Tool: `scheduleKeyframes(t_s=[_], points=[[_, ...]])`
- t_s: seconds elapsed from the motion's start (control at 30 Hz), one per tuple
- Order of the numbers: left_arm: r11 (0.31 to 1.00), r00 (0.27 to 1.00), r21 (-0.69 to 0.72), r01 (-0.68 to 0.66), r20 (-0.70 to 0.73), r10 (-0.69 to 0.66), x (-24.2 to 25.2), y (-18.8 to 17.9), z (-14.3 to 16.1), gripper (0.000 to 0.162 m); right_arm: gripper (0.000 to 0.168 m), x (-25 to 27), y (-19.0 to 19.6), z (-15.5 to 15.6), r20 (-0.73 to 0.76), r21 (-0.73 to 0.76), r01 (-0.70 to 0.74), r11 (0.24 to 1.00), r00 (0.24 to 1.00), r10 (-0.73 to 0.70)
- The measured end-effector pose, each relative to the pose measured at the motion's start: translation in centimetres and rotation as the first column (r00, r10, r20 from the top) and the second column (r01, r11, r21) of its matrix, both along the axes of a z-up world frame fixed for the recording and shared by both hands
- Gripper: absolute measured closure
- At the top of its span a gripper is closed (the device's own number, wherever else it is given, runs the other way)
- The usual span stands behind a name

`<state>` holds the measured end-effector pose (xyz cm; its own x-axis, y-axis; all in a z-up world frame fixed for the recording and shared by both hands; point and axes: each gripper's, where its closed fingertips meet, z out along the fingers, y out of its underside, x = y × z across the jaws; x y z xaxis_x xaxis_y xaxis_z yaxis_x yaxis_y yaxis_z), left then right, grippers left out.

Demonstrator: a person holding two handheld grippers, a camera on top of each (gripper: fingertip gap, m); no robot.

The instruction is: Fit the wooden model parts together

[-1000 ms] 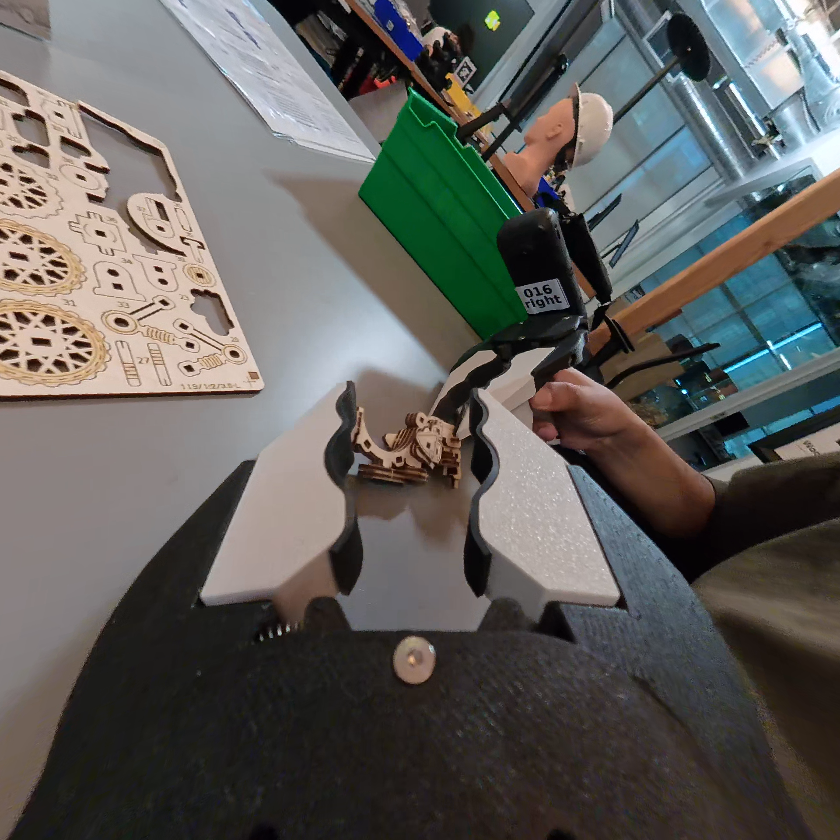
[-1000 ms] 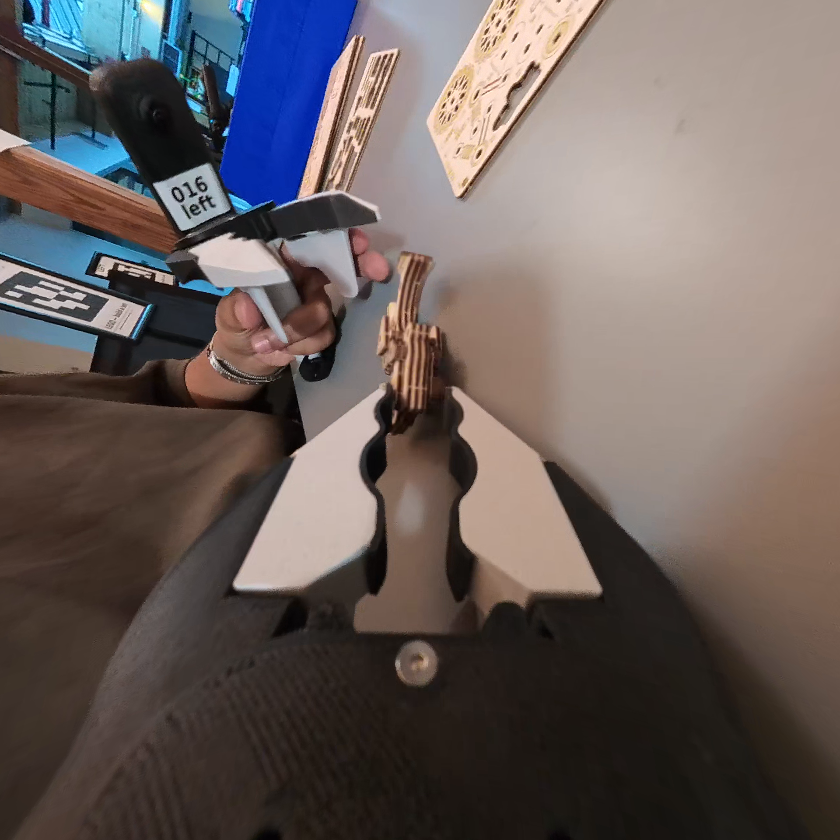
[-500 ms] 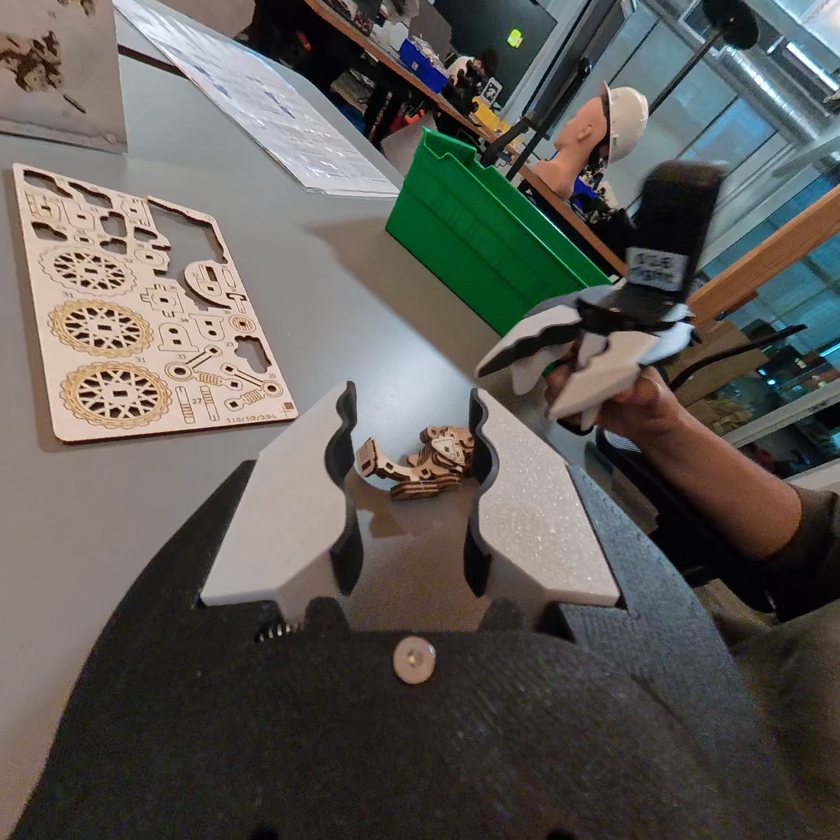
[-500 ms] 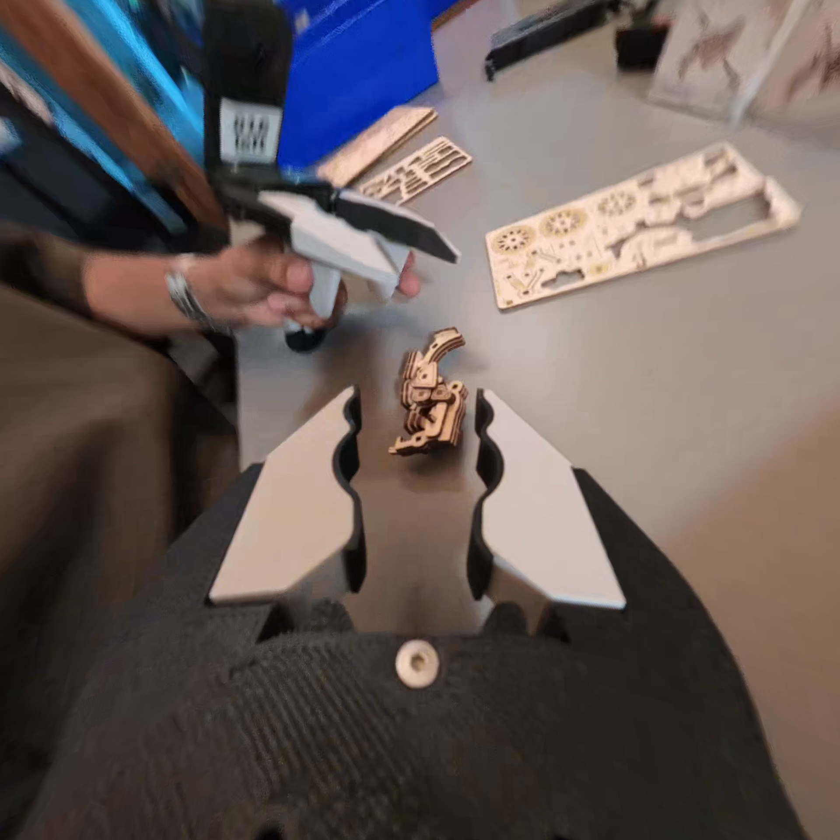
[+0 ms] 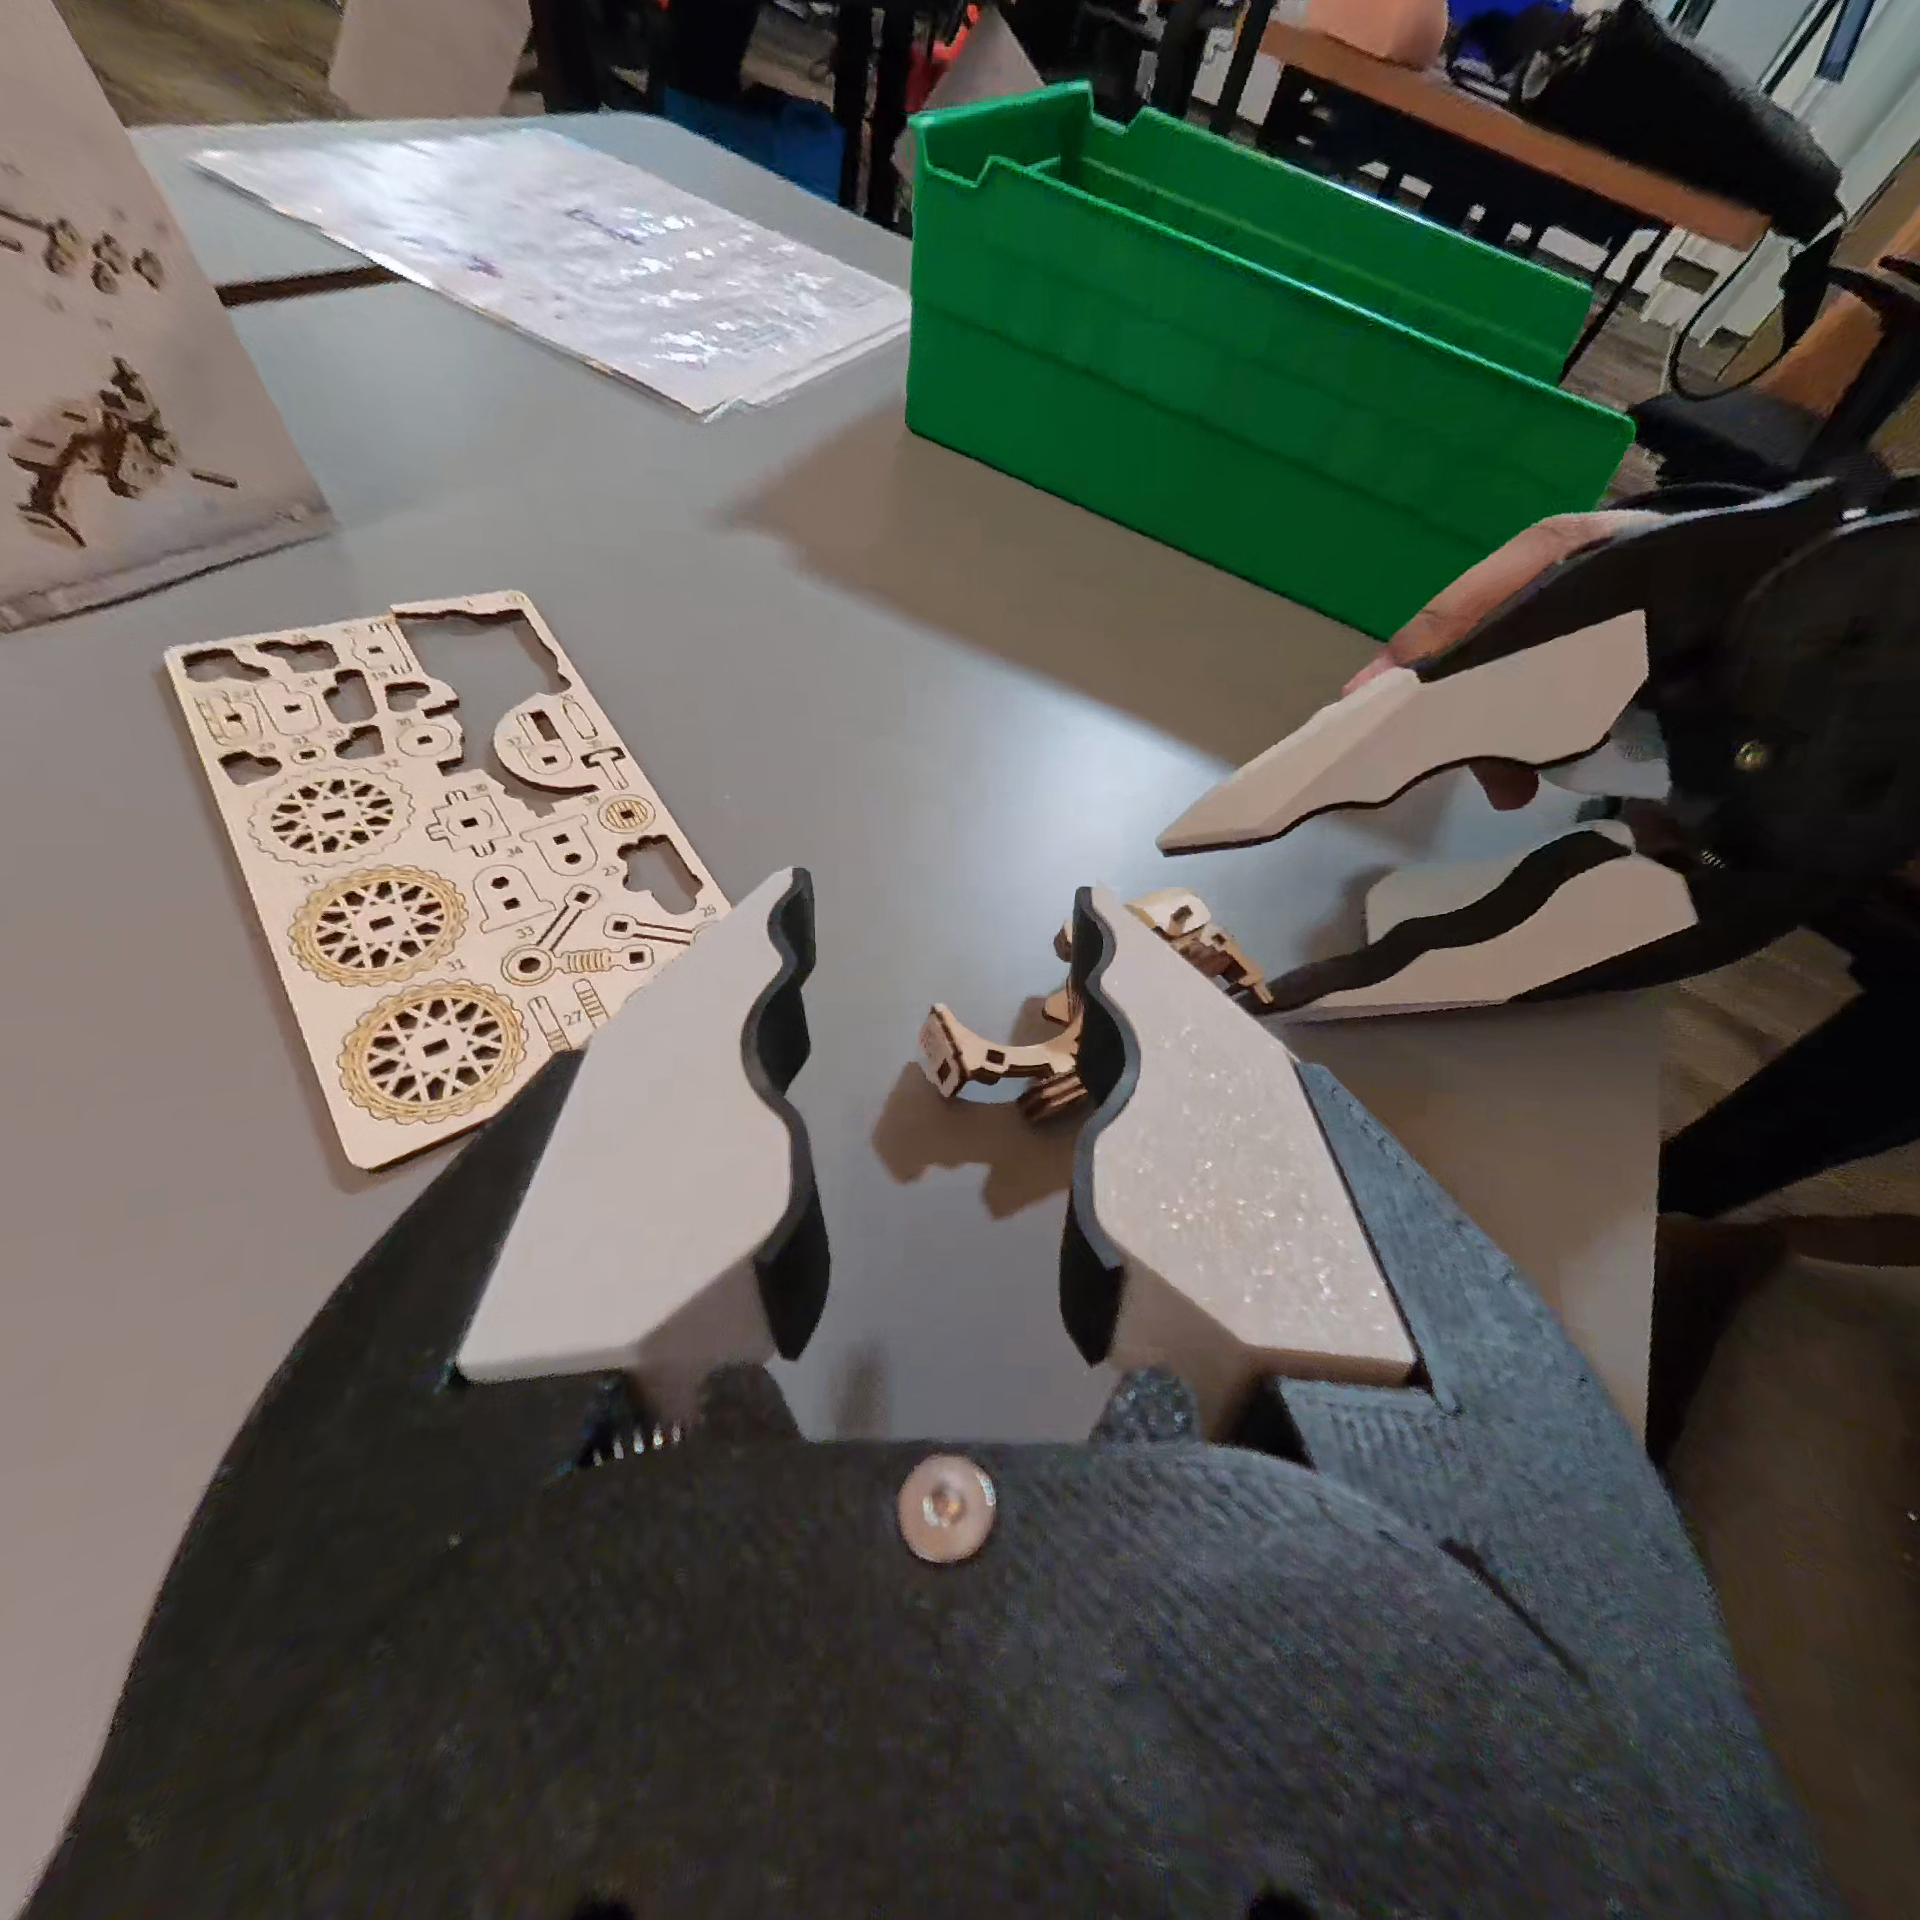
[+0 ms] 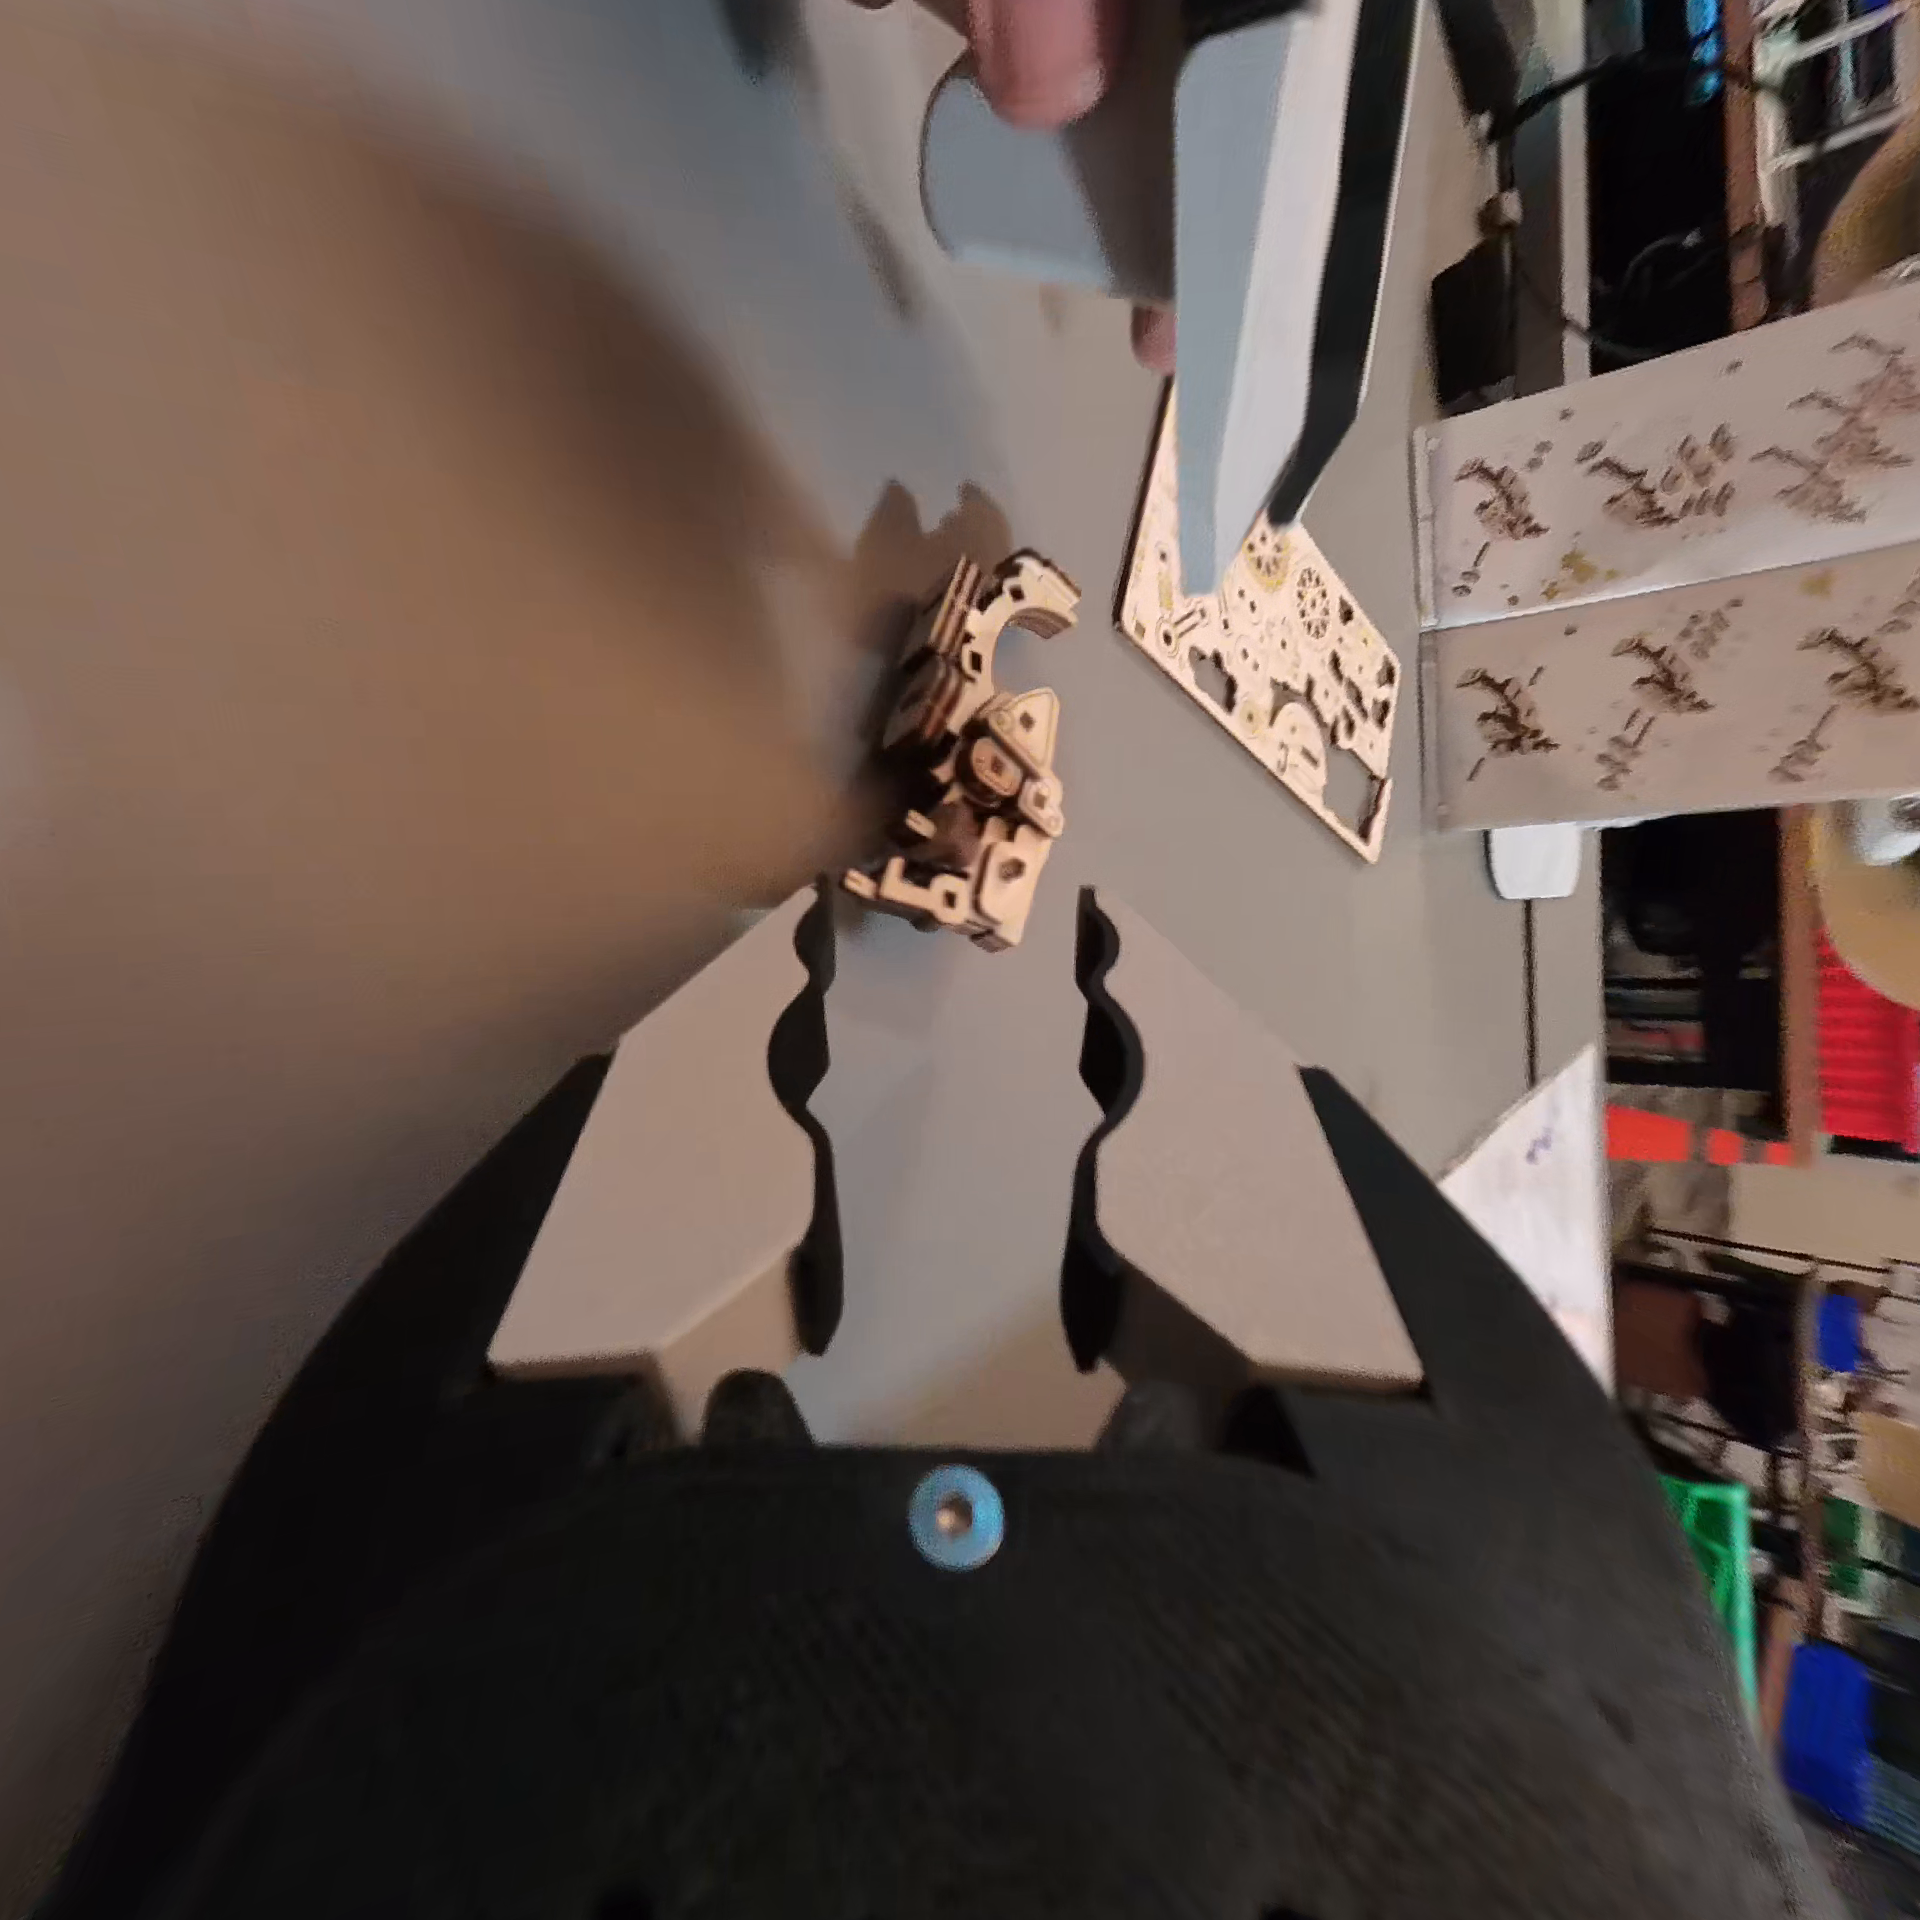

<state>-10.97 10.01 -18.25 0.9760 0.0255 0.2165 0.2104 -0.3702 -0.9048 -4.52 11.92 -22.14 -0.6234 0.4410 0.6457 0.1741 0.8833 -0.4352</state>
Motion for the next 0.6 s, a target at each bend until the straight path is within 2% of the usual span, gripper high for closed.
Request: scheduleKeyframes(t_s=[0.2,0.27,0.47,0.53,0.6], points=[[0.996,0.989,-0.081,0.049,0.141,-0.037,0.2,0.1,-1.5,0.115,0.157,-0.5,0.0,0.0,-0.056,0.087,-0.019,0.996,0.998,0.024],[0.995,0.987,-0.084,0.053,0.153,-0.04,0.3,0.0,-1.6,0.117,0.16,-0.6,0.2,0.7,-0.081,0.067,-0.009,0.998,0.997,0.014],[0.993,0.999,0.114,0.033,0.032,-0.037,-0.2,-0.7,1.6,0.12,0.162,-1.0,1.3,2.7,-0.063,-0.211,0.077,0.975,0.994,-0.092],[0.99,0.997,0.132,0.042,0.055,-0.049,-0.2,-0.7,1.8,0.12,0.162,-1.2,1.8,2.9,-0.008,-0.351,0.109,0.93,0.993,-0.119],[0.99,0.993,0.134,0.039,0.105,-0.053,-0.4,-0.6,1.7,0.119,0.161,-1.1,2.2,2.6,0.099,-0.51,0.14,0.849,0.99,-0.103]])
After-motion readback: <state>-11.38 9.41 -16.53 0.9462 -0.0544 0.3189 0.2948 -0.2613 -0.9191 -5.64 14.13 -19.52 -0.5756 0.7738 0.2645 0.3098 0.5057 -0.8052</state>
